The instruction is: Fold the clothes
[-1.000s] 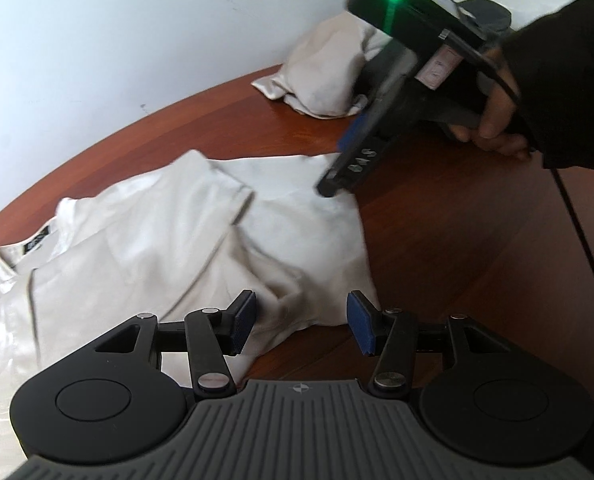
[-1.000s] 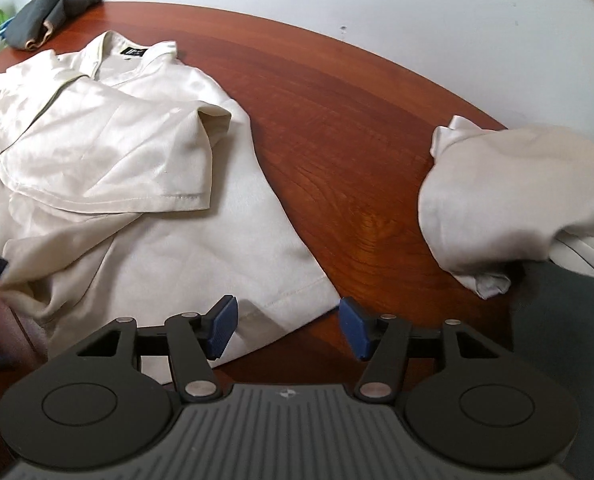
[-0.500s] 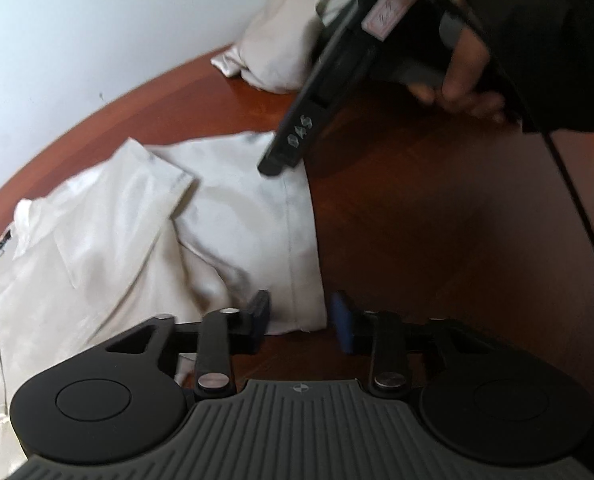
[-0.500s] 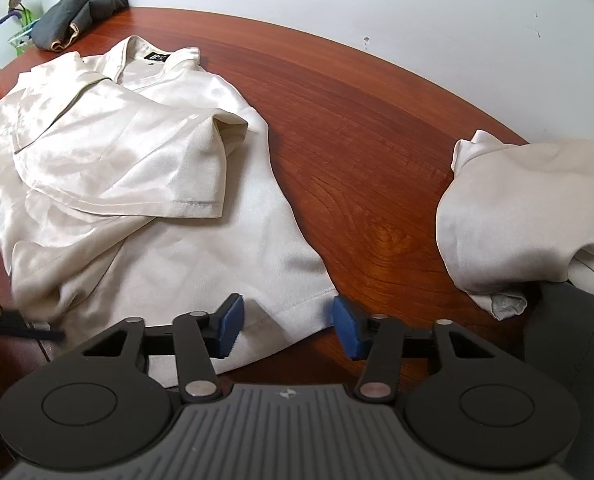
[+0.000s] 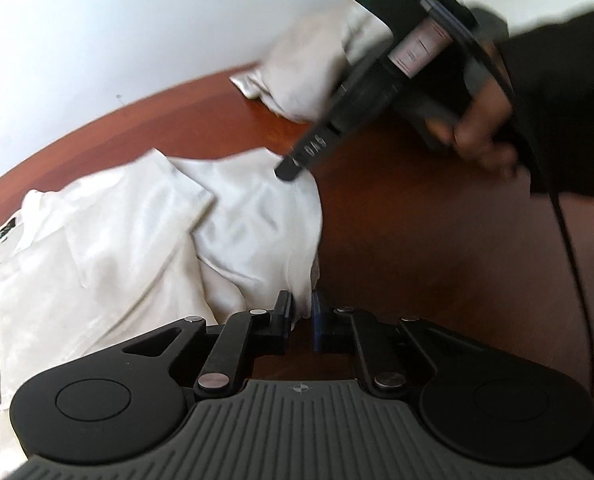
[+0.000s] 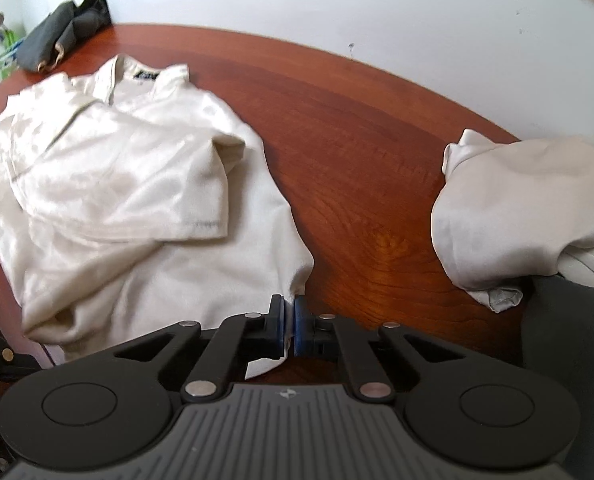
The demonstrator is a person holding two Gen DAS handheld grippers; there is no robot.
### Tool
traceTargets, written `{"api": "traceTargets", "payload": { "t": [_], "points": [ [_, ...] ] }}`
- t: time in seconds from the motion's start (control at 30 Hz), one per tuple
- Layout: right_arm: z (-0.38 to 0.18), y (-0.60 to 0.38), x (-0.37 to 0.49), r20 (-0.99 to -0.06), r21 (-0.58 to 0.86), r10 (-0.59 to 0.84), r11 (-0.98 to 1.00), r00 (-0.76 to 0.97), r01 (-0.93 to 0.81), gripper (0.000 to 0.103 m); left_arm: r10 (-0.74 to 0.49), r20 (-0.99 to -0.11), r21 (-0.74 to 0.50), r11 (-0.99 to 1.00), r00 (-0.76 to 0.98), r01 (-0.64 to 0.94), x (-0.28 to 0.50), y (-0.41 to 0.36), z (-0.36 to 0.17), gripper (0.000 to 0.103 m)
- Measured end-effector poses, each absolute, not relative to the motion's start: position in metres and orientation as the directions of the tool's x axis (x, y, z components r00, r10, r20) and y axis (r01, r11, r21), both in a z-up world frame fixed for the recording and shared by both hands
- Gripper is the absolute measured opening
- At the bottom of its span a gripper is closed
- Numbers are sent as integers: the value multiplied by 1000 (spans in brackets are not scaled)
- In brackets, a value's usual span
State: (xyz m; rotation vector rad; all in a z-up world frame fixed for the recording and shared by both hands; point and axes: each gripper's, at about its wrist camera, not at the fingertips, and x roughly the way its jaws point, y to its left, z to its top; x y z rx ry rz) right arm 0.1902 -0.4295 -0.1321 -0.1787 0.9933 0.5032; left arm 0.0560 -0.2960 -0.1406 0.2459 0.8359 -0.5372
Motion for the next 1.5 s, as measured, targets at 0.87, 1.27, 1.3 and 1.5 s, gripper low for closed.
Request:
{"api": "traceTargets", "payload": {
  "t": [0.87,1.27,1.3,1.5],
  "points": [
    [-54,-215,232,-735,321,476,871,483,-371,5,-238,-701,-332,943,673,-12,63,-51,-95,11],
    [-81,-68,237,-776,301,499,831,386,-468,5,-173,-756,-365,912,631,-186,71,62,-106,4],
    [-84,-61,237,-780,294,495,830,382,-474,5,-167,-765,-360,912,622,-197,73,68,-110,4],
    [-94,-34,237,-800,274,483,822,356,-499,21,-186,-783,-365,910,594,-196,68,87,-114,7]
  ]
}}
